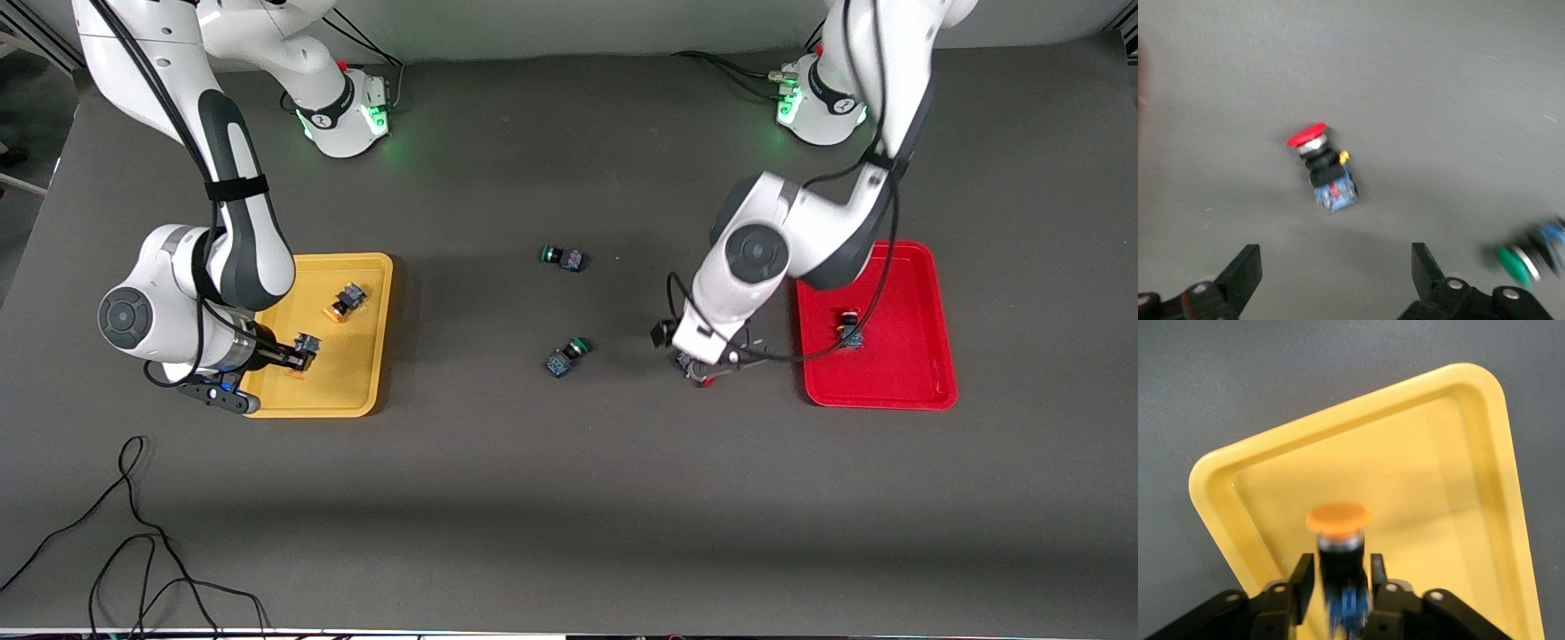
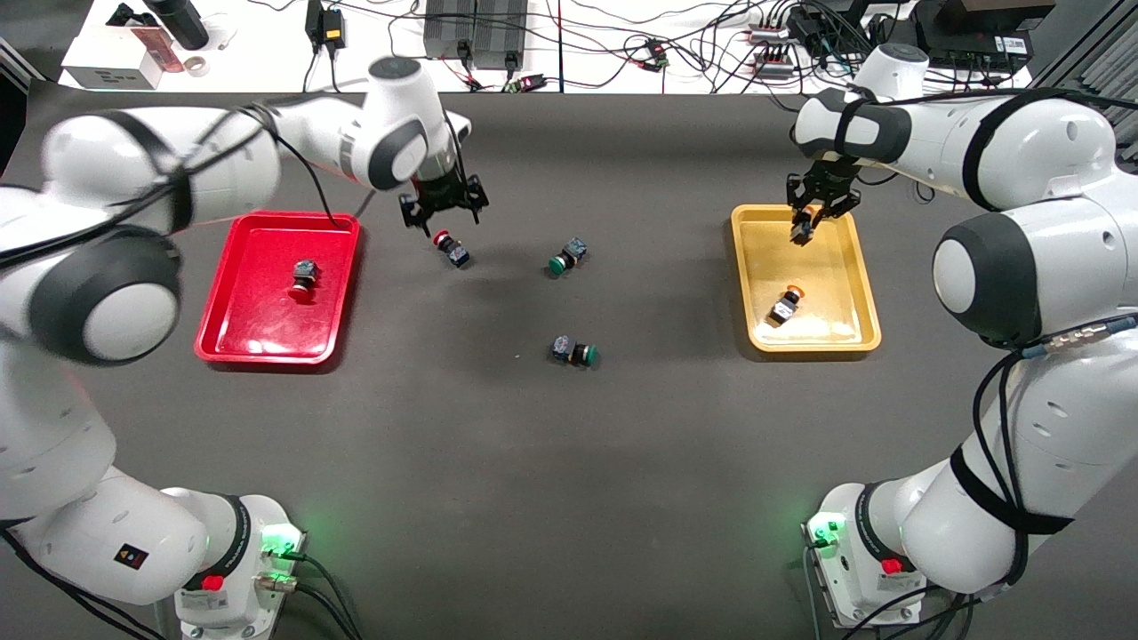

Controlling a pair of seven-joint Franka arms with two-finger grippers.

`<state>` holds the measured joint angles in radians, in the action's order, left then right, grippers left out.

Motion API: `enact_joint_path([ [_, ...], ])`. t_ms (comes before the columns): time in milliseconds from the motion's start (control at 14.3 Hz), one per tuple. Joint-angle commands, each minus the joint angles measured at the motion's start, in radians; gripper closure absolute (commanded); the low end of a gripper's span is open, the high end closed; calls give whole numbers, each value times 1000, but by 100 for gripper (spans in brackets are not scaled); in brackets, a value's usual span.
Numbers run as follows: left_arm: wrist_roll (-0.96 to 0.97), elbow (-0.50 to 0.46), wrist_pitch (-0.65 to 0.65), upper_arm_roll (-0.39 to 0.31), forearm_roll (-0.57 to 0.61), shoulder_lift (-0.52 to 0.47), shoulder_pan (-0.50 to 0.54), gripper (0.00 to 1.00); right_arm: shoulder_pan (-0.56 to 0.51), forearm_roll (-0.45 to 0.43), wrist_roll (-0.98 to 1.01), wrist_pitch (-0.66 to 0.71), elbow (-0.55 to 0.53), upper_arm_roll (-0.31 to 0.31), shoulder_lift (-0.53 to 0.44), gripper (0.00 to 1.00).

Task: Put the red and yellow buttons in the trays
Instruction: 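Place the yellow button in the yellow tray while the left gripper grasps another red button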

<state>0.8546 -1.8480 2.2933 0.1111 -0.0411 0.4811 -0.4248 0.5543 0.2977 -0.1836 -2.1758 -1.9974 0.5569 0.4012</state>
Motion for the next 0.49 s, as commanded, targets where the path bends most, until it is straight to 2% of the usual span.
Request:
enact_joint_path([
  [0,160,43,8,-13,46,100,-2,0,10,23,16,7,5,5,-30,0],
  [350,212,46,41,-8,78,146,-9,2,6,5,18,131,98,9,-155,0],
  [420,204,50,41,-10,78,148,-11,10,6,-17,18,166,124,9,-195,0],
])
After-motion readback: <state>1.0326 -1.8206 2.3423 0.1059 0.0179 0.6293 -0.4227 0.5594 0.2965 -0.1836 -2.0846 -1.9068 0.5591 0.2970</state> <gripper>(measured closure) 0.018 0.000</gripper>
